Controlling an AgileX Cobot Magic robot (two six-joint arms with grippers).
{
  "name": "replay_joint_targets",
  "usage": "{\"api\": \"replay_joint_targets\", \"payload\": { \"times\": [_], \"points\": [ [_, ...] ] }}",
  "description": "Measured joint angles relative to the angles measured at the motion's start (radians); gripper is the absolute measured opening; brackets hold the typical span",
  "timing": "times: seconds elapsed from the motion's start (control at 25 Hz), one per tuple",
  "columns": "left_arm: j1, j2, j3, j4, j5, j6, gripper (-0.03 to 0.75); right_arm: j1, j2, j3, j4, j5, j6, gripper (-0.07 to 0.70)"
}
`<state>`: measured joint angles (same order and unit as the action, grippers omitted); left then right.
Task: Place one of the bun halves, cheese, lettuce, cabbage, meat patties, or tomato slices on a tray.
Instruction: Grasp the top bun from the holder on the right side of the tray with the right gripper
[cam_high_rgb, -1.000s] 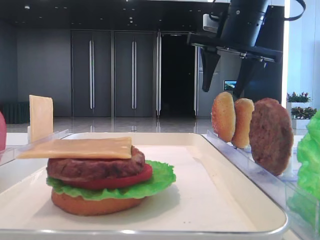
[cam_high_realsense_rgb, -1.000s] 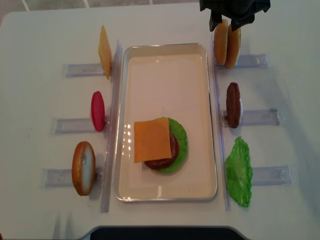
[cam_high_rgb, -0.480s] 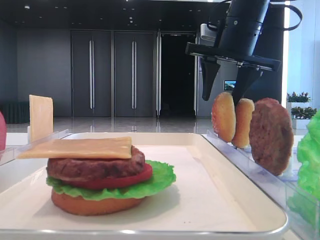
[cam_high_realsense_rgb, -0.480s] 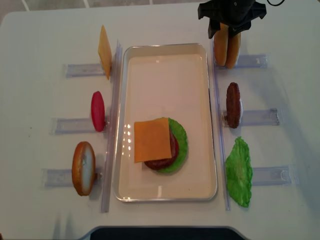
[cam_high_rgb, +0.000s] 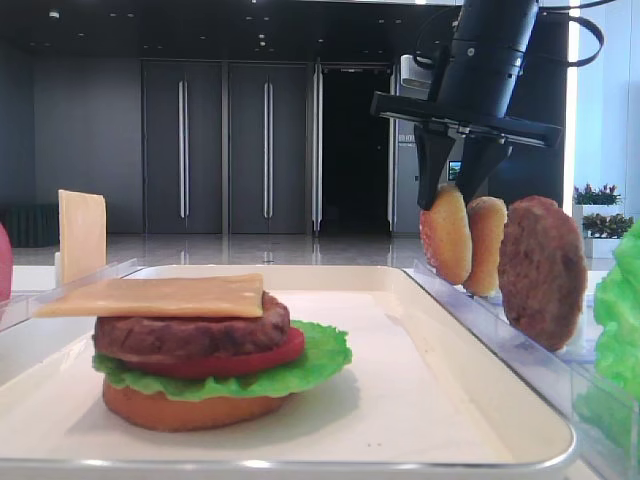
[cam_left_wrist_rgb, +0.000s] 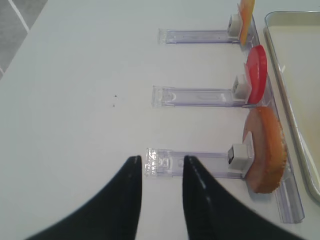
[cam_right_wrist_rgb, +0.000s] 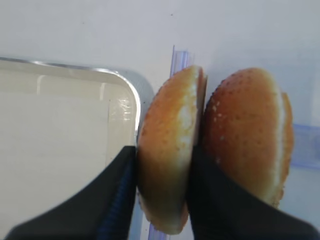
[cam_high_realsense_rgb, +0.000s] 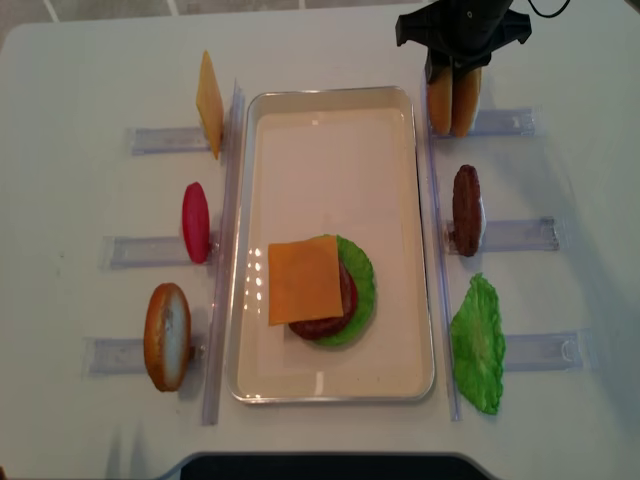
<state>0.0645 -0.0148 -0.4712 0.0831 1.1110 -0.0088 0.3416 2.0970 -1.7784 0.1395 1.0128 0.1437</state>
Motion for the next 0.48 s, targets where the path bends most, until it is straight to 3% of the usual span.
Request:
{"api": "replay_joint_targets", "payload": {
  "times": [0.48],
  "points": [
    [0.000,0.000,0.000,0.000,0.000,0.000,0.219,0.000,-0.080,0.000,0.005,0.089,-0.001,0.243]
  ]
}}
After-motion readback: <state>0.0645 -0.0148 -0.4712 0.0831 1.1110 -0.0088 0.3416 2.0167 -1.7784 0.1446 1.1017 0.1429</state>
